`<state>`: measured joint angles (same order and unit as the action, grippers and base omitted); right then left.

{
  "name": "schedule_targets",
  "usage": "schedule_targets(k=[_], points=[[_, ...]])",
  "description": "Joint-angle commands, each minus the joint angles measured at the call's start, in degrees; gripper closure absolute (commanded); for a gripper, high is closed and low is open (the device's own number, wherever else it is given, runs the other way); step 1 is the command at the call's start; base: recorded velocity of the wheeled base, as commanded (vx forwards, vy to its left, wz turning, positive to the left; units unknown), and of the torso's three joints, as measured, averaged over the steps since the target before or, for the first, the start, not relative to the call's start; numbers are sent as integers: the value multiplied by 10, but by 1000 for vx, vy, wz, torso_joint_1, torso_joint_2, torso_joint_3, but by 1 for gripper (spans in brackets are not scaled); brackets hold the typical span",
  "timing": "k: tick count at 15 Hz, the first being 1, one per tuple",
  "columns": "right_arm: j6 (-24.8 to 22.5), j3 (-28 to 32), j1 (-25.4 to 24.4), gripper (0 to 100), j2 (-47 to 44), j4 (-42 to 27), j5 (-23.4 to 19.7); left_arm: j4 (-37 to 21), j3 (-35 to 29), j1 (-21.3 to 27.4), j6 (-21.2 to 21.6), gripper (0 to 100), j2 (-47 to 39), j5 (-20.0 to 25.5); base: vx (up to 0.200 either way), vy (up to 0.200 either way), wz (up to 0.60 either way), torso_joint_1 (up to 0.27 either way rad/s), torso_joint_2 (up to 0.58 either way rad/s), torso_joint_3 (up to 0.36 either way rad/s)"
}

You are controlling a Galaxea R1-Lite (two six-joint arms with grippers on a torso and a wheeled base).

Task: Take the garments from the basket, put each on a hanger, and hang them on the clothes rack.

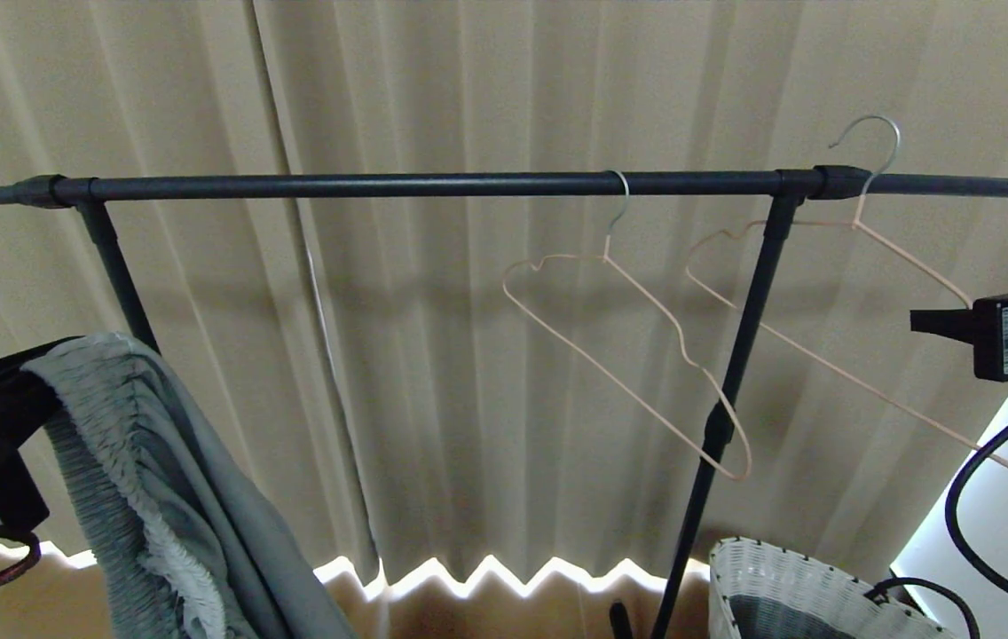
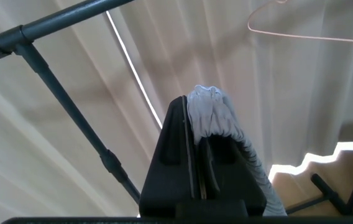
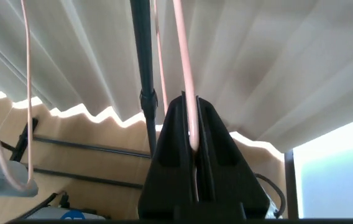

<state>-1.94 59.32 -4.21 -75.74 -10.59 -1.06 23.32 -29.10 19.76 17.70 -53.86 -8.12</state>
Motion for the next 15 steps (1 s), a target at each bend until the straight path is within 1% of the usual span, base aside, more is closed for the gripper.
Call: schedule_targets(k=[1,3,6,8,11,15], points=[[-1,-13,0,100,32,0,0,1,0,-1,1,100,-2,-1,0,0,0,0,0,0],[-3,-32,0,100,62,0,2,0,1,-2,16,100,-3,-1,0,0,0,0,0,0],[-2,-56,3,100,86,0,2,1,3,-2,18,100,-6,-1,-200,0,0,9,6,1],[-3,-65,10,100,94,0,2,1,3,-2,18,100,-15,-1,-200,0,0,-7,2,2],[-3,-77,32,100,107,-2,2,1,-1,-2,19,100,-20,-1,-200,0,0,-7,1,4],[-3,-90,38,100,114,-1,2,1,4,-2,18,100,-23,-1,-200,0,0,4,4,2]])
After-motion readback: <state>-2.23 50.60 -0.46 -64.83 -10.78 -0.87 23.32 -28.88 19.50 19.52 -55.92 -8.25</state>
